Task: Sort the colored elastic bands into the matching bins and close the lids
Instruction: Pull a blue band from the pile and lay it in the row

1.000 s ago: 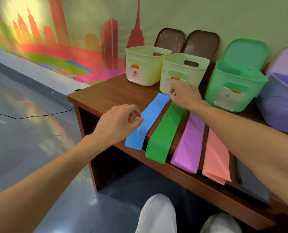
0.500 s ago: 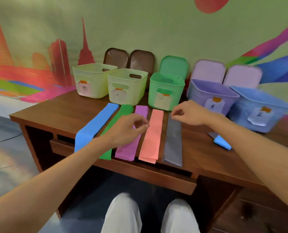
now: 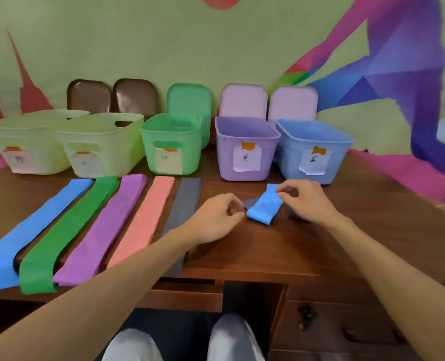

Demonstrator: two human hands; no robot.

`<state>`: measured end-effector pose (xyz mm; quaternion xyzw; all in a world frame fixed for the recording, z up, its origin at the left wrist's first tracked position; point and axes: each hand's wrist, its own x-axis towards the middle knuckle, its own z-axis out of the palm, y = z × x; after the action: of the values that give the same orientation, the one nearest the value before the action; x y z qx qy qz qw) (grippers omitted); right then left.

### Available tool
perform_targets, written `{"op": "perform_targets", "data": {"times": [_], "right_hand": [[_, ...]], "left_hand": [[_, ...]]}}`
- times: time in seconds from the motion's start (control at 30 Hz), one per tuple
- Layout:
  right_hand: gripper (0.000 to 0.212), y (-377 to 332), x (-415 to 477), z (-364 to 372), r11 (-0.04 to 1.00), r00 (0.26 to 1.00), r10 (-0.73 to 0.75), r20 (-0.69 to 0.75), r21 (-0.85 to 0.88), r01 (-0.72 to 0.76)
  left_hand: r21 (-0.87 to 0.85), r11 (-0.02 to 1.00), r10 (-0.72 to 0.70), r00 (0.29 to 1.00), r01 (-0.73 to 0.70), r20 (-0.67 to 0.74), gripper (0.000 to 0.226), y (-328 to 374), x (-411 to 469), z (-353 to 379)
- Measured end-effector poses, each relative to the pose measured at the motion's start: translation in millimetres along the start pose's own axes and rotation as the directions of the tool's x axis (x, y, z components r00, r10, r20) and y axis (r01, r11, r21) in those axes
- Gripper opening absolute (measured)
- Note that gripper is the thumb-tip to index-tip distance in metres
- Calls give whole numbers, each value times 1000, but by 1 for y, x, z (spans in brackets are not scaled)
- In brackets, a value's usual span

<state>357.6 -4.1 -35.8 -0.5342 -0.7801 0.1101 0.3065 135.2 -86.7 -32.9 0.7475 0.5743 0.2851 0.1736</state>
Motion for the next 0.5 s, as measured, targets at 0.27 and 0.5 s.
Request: {"op": "perform_targets", "data": {"times": [0.27,0.5], "right_hand": [[16,39,25,13,988,968,149,-204,0,-152],[19,38,32,25,982,984,129,-119,-122,-144]], "left_hand": [[-199,967,-193,967,159,-165,16,10,60,49],[-185,973,-172,967,137,-188,14,3,66,59]]}}
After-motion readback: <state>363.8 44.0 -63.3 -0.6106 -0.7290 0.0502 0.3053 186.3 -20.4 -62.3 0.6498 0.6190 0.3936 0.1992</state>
